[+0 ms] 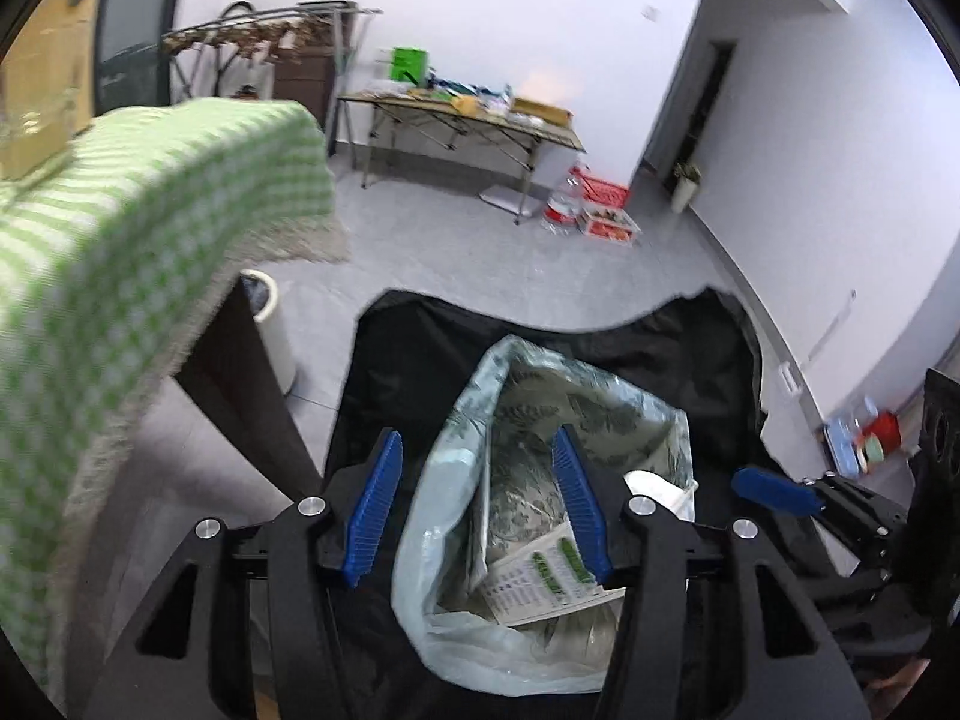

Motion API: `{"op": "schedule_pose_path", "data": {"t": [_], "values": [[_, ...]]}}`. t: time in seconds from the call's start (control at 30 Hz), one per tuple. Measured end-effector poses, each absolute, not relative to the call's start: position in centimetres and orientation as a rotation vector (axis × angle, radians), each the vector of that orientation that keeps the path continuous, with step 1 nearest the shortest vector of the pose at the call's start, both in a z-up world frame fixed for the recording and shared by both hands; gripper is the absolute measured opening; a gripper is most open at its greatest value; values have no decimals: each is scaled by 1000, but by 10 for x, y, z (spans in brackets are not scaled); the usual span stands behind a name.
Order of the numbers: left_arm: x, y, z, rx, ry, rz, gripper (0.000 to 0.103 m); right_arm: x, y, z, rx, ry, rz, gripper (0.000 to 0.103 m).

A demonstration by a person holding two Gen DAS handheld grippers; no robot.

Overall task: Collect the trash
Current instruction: 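Open both grippers to drop the snack bag and milk carton into the bag, then move both tools back over the table toward the yellow snack packet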

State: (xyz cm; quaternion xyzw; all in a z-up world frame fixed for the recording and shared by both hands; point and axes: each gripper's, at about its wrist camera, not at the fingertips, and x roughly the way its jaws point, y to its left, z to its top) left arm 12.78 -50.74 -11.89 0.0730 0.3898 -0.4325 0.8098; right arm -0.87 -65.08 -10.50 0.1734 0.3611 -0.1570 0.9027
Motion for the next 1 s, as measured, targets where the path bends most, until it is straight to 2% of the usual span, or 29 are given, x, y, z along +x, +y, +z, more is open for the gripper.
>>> {"op": "schedule_pose_path", "data": {"t": [0.4, 0.77, 1.0], "values": [[131, -467, -69, 145, 790, -894, 54, -19, -648, -57, 298, 674, -396, 70], [126, -395, 11, 95, 616, -814, 69, -8, -607, 1, 188, 575, -370, 75], [126, -328, 44, 57, 524, -703, 76, 12, -566, 29, 127, 515, -311, 76]]}}
